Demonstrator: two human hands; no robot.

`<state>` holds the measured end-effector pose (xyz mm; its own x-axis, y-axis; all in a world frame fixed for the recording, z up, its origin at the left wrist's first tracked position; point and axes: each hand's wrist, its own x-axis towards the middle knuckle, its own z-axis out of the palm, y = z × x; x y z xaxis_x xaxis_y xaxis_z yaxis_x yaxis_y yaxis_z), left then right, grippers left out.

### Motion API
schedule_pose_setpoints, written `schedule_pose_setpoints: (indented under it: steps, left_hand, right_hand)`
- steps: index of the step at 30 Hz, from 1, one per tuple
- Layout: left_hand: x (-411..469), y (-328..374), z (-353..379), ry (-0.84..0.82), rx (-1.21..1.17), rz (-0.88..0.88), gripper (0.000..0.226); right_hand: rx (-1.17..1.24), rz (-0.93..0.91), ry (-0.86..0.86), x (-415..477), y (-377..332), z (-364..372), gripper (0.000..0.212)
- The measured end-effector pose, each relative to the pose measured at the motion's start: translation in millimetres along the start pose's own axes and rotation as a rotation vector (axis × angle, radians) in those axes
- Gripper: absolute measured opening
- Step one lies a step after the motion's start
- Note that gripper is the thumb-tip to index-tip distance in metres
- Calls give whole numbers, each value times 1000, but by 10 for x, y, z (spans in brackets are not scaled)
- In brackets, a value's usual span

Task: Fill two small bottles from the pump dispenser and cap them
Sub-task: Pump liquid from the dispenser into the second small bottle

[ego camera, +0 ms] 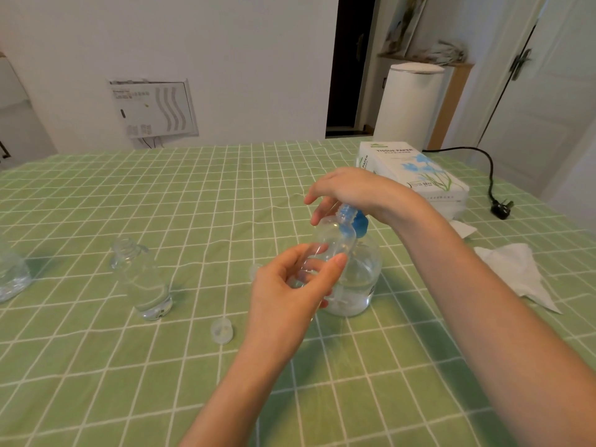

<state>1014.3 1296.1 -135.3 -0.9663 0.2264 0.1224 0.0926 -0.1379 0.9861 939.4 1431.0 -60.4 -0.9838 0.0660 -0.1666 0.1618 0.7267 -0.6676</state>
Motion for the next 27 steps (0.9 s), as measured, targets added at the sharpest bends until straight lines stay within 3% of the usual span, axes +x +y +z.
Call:
schedule_pose_setpoints:
  steps: [8,27]
  left_hand:
    - [-4,-19,-3,6,18,-11,23]
    - [-8,3,-5,6,4,11,16]
  right_hand:
    - [-7,-5,1,-7,27,40,26]
    - [117,5,-25,-51,-9,14,25]
